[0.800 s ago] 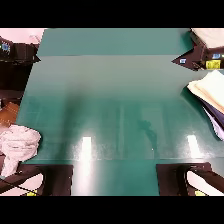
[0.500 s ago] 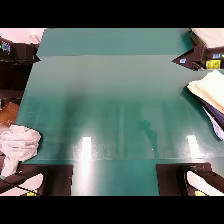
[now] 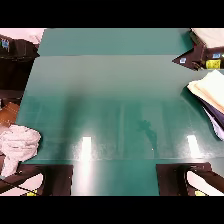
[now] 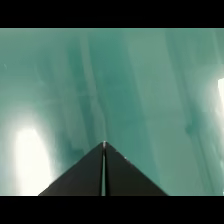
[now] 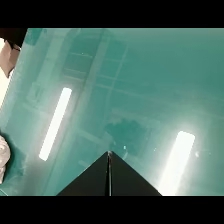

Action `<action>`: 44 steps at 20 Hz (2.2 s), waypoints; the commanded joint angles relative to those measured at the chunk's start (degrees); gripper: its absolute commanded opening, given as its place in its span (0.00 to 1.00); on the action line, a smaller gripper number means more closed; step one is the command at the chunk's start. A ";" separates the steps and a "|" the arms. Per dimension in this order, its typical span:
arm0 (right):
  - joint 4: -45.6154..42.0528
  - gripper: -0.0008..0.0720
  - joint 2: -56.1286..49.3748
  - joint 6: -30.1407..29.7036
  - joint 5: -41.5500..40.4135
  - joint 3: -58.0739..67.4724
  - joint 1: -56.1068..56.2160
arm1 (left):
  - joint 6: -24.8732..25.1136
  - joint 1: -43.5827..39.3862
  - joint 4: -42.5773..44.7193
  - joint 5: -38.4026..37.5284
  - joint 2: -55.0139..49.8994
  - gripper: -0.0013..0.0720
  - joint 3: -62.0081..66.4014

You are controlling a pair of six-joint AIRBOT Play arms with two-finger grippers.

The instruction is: Fold the shirts.

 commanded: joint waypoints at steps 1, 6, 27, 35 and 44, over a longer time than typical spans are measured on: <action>0.00 0.03 0.02 0.00 0.17 -0.02 -0.02 | -1.22 -0.04 0.24 -4.28 0.11 0.04 0.00; -0.07 0.03 0.02 -0.02 0.17 -0.04 -0.02 | -4.35 -0.04 9.84 -12.09 8.76 0.04 -9.33; -0.13 0.03 0.02 -3.69 1.62 -0.13 -0.02 | -21.03 -0.04 41.05 -2.40 28.02 0.14 -70.38; 0.09 0.03 0.02 -3.65 1.60 -0.11 -0.02 | -12.46 -0.04 30.40 -3.26 28.11 0.05 -38.32; 0.52 0.03 0.04 -2.23 -1.03 -0.09 -0.02 | 6.16 -0.07 -22.88 0.94 24.17 0.04 -7.85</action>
